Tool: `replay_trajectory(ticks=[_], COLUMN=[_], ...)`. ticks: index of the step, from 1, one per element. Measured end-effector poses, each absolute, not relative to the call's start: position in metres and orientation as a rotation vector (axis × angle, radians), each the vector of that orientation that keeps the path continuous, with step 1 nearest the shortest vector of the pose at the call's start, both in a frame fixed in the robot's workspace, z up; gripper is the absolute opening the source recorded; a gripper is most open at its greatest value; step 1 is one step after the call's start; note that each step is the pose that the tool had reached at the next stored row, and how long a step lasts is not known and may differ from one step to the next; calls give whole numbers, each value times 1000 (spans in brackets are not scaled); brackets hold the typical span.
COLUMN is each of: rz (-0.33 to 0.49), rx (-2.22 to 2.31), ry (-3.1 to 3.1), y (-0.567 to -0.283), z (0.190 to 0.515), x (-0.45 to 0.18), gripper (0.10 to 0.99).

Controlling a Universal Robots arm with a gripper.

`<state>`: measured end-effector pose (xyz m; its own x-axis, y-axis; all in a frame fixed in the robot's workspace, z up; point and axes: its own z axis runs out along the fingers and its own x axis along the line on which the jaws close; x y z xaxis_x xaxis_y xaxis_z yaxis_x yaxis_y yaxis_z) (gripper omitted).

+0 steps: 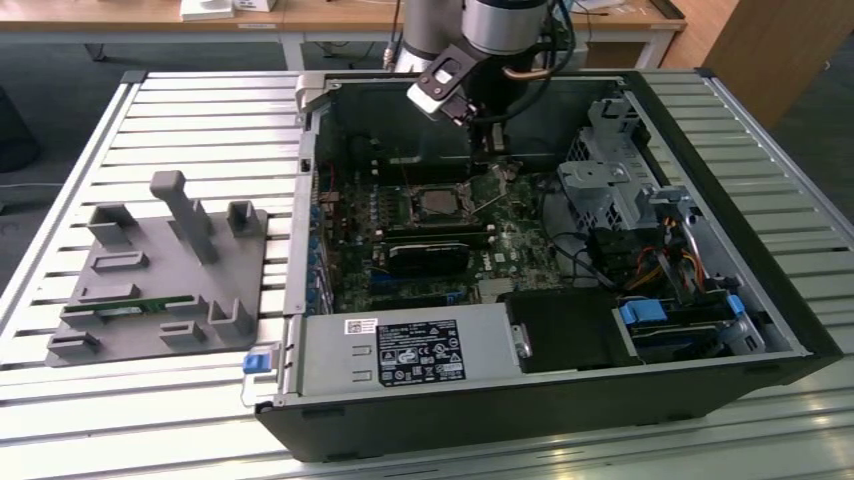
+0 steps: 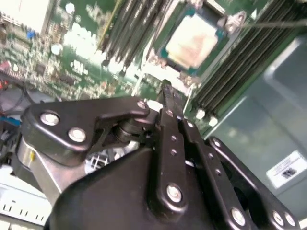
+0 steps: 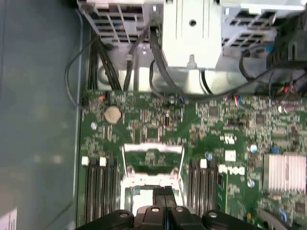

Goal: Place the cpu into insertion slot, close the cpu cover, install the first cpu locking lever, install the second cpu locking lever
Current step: 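Close the cpu cover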

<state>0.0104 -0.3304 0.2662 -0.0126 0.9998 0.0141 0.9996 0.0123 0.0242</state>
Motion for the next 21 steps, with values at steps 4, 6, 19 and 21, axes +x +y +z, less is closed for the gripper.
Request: replay_trajectory(ticks=[4,6,19,21], rz=[40,40,40,40], rx=[2203,2202,2201,2201], ry=[2231,2232,2232,2232], y=[-329,-329,-327,-326], z=[264,263,258,258], x=[18,19,38,40], gripper=[106,106,106,106])
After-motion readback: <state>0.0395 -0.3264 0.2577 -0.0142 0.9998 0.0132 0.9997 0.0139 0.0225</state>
